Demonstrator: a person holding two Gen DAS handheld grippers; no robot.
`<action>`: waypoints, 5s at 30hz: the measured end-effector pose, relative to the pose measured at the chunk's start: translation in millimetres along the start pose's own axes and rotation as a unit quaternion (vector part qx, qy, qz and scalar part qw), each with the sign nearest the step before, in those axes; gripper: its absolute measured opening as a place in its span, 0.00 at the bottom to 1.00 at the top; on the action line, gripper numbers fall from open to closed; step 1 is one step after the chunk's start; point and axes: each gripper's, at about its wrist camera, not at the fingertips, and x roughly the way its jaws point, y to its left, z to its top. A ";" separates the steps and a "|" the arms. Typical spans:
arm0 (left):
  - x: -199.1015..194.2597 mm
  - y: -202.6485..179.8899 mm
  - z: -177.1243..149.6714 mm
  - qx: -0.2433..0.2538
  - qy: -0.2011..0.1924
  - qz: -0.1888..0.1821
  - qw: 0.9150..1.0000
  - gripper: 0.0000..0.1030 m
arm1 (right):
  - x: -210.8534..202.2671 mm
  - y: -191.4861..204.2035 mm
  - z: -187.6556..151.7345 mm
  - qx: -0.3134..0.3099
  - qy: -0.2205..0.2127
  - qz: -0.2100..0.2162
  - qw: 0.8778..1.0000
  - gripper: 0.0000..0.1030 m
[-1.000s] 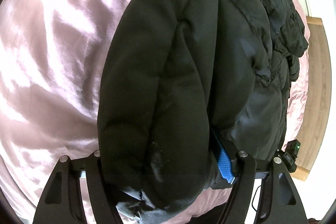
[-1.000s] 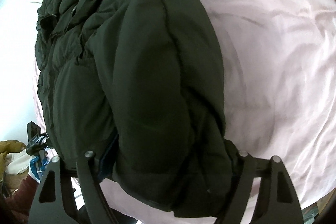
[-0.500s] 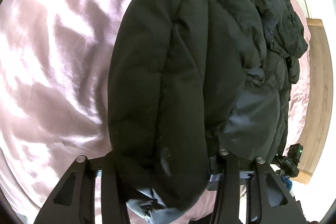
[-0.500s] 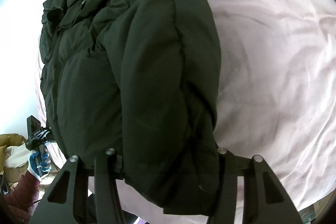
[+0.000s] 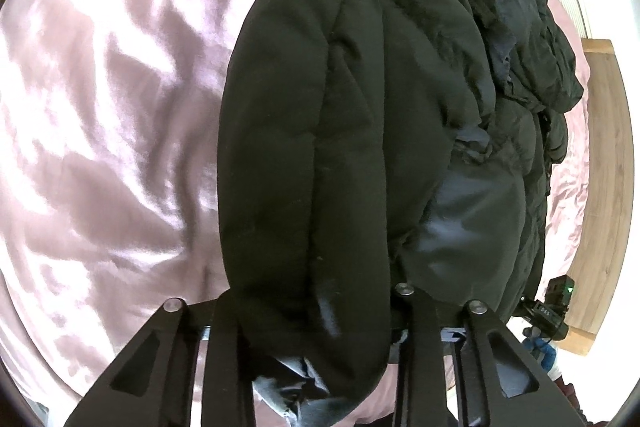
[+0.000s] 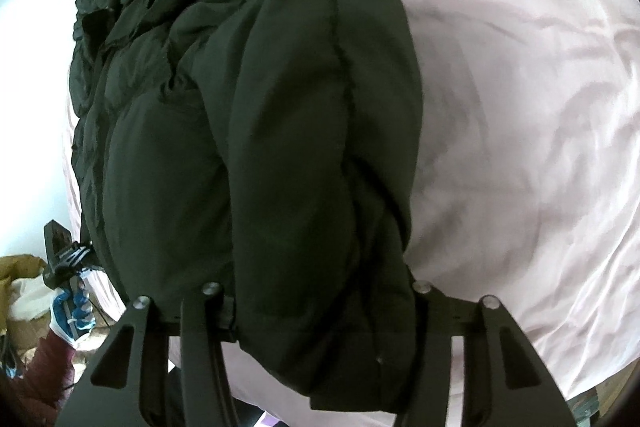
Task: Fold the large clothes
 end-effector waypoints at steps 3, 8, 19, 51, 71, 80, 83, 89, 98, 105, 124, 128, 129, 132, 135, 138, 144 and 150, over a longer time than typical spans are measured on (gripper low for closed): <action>-1.9 -8.2 -1.1 0.008 -0.006 0.004 1.000 0.19 | -3.3 1.2 1.1 -0.007 -0.001 0.006 1.000 0.30; -11.1 -10.2 -1.6 0.005 -0.019 0.004 1.000 0.16 | -9.9 9.2 2.0 -0.021 -0.005 0.010 1.000 0.23; -41.3 -7.1 5.4 -0.033 -0.051 -0.041 0.997 0.14 | -36.2 20.9 11.6 -0.023 -0.032 0.028 0.999 0.19; -130.2 -124.9 198.7 0.006 -0.188 -0.141 0.972 0.15 | -164.7 68.2 206.8 -0.003 -0.217 0.119 0.969 0.19; -71.3 -172.0 347.8 -0.012 -0.173 -0.067 0.983 0.19 | -119.1 106.3 355.5 0.054 -0.231 0.067 0.969 0.22; -90.8 -185.0 371.7 -0.029 -0.218 -0.129 0.967 0.19 | -150.1 107.1 376.3 0.057 -0.273 0.112 0.954 0.21; -71.7 -193.2 389.2 -0.019 -0.213 -0.088 0.973 0.21 | -132.2 107.0 393.7 0.068 -0.266 0.098 0.957 0.22; -38.1 -204.9 410.2 -0.001 -0.189 -0.033 0.981 0.29 | -98.6 107.7 418.7 0.080 -0.257 0.060 0.961 0.26; -70.5 -212.3 406.2 0.002 -0.212 -0.097 0.972 0.76 | -114.5 109.7 415.9 0.092 -0.282 0.106 0.949 0.65; -98.4 -217.5 402.7 -0.001 -0.234 -0.117 0.965 0.78 | -134.4 108.9 406.6 0.096 -0.308 0.114 0.940 0.69; -124.9 -285.2 286.2 0.169 -0.296 -0.017 0.940 0.82 | -175.7 203.9 293.5 -0.160 -0.361 -0.021 0.918 0.72; -77.7 -299.3 246.6 0.223 -0.280 0.020 0.934 0.82 | -134.4 234.3 261.5 -0.220 -0.336 -0.045 0.915 0.72; -66.4 -302.5 241.0 0.235 -0.273 0.024 0.933 0.82 | -123.3 242.0 254.7 -0.235 -0.330 -0.050 0.913 0.72; -28.6 -319.1 230.0 0.276 -0.261 0.050 0.924 0.83 | -86.5 263.9 244.0 -0.280 -0.307 -0.061 0.908 0.72; -1.0 -332.0 242.2 0.287 -0.254 0.074 0.921 0.85 | -54.3 271.9 255.7 -0.300 -0.286 -0.084 0.906 0.72; 19.1 -340.7 268.6 0.284 -0.257 0.100 0.918 0.92 | -39.6 267.3 279.6 -0.290 -0.287 -0.101 0.907 0.73; 59.4 -350.0 337.1 0.258 -0.235 0.145 0.926 0.99 | -29.1 233.6 356.5 -0.216 -0.280 -0.116 0.928 0.73; 93.5 -365.4 386.5 0.249 -0.209 0.179 0.929 0.99 | -4.8 223.8 405.5 -0.203 -0.264 -0.118 0.935 0.73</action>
